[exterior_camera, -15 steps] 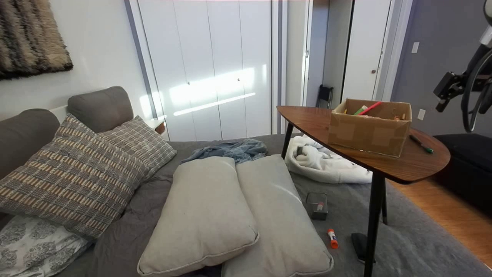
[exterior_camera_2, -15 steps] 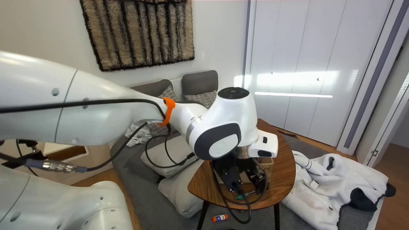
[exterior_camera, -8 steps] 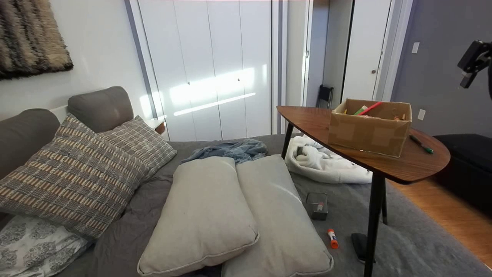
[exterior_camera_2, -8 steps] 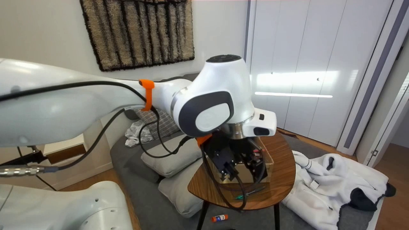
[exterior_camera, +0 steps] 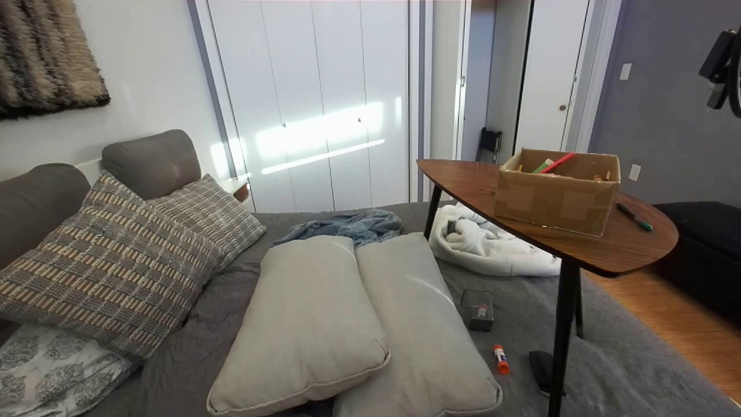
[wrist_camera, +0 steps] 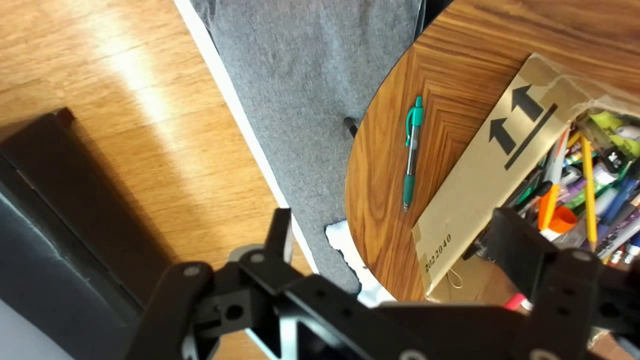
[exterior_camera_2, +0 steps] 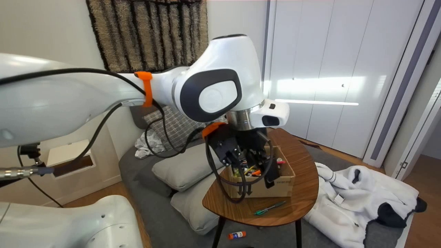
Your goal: Pick up the green marker from the box and put it on the table
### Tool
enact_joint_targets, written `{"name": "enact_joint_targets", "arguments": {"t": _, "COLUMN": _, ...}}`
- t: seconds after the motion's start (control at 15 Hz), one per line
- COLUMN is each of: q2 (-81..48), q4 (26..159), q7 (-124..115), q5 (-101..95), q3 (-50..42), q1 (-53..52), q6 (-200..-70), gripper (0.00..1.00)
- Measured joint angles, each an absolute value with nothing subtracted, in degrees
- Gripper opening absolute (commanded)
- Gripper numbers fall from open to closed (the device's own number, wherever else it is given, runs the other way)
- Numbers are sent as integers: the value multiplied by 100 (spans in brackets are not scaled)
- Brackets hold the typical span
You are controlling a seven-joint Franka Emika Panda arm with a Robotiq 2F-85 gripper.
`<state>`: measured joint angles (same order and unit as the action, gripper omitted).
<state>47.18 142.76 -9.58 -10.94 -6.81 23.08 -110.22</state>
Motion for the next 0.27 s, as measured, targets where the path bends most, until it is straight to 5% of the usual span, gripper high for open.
{"name": "enact_joint_targets", "arguments": {"t": 0.27, "q2": 4718, "q4": 14263, "q7": -975, "q5": -1101, "q3": -673, "q1": 2309, "q6": -11003, "gripper": 100}}
